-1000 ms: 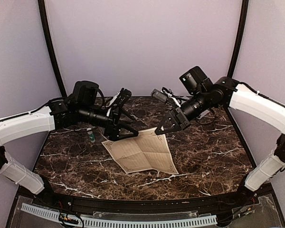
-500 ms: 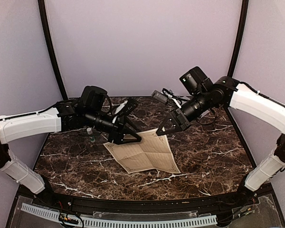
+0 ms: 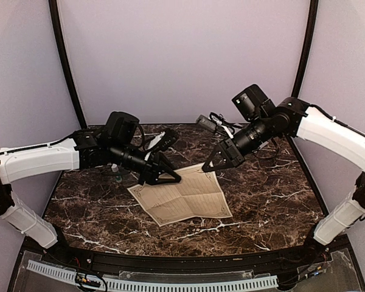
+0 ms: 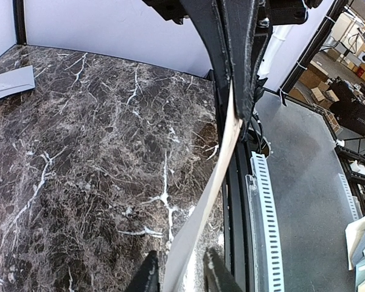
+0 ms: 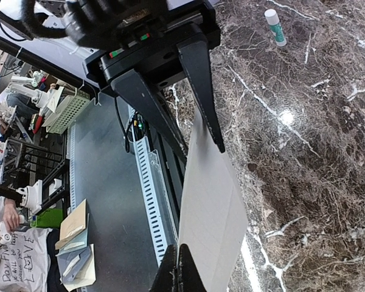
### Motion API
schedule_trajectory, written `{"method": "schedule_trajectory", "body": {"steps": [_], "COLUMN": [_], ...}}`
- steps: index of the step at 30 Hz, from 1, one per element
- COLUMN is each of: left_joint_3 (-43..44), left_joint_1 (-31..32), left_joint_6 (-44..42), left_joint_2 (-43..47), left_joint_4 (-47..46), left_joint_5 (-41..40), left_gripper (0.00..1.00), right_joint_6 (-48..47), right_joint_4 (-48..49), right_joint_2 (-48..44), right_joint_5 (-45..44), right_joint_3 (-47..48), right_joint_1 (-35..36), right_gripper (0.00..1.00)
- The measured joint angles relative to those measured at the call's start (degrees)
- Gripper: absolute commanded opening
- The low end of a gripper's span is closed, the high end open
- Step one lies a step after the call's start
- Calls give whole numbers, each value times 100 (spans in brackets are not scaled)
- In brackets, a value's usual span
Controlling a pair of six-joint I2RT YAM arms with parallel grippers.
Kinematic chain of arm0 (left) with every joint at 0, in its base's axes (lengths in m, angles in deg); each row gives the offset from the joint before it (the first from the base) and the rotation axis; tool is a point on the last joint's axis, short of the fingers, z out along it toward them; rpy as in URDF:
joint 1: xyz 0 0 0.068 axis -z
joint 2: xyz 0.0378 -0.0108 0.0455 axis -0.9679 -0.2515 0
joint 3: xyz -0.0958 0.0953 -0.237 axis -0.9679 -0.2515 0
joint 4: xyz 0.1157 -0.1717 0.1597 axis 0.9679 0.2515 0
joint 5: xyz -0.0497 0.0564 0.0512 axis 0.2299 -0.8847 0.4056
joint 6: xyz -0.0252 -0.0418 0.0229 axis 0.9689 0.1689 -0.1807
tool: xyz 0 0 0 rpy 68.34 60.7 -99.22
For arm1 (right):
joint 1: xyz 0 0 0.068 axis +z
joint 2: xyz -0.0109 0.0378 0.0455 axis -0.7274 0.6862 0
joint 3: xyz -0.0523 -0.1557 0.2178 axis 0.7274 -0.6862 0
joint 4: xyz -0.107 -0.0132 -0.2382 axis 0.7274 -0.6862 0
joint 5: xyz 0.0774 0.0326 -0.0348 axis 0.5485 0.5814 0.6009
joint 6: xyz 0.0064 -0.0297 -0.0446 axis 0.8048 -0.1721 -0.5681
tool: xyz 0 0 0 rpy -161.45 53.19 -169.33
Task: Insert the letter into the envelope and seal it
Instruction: Pick up the letter from the center of the board.
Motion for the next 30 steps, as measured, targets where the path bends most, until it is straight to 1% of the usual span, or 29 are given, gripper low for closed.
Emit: {"method": "schedule_trajectory", "body": {"steps": [1,3,4,6,7,8,10,12,14,16,18,21,23,26,30], "left_joint_3": [0,2,4,9,9,9,7,-4,-26,-39,-44,-125,-229,-468,-713], "left_joint_1": [4,15,20,31,31,31,31,31,31,31,26,-103,-295,-807,-1300], "left_joint_6": [-15,-26,-33,-46,-66,-72,-74,-63,-35,24,109,348,555,1027,1558], "left_joint_2": [0,0,0,2,7,15,50,133,251,363,455,621,741,942,1147], "left_joint_4": [13,42,55,70,68,66,48,13,-55,-129,-223,-463,-654,-1152,-1749], "left_joint_5": [-2,-7,-11,-31,-55,-83,-116,-155,-199,-262,-328,-411,-415,-315,-229], "left_gripper": [19,13,8,1,0,0,0,0,0,0,0,0,0,0,0], "right_joint_6": [4,24,44,94,114,140,219,326,428,564,737,1095,1333,1738,2350], "right_joint_4": [0,0,2,11,26,83,177,302,490,752,1108,1727,2184,2975,4332], "right_joint_2": [0,-9,-13,-31,-35,-61,-122,-223,-367,-555,-780,-1174,-1456,-1829,-2179], "right_joint_5": [-28,-96,-118,-151,-160,-164,-181,-201,-247,-313,-420,-660,-946,-1445,-1843], "right_joint_3": [0,0,0,0,-4,-35,-98,-190,-313,-487,-745,-1241,-1622,-2236,-3265], "right_joint_1": [0,-2,-2,-2,-2,-2,-2,-20,-55,-94,-188,-382,-487,-560,-564], "right_gripper": [0,0,0,0,1,5,23,44,62,75,83,90,94,98,99]}}
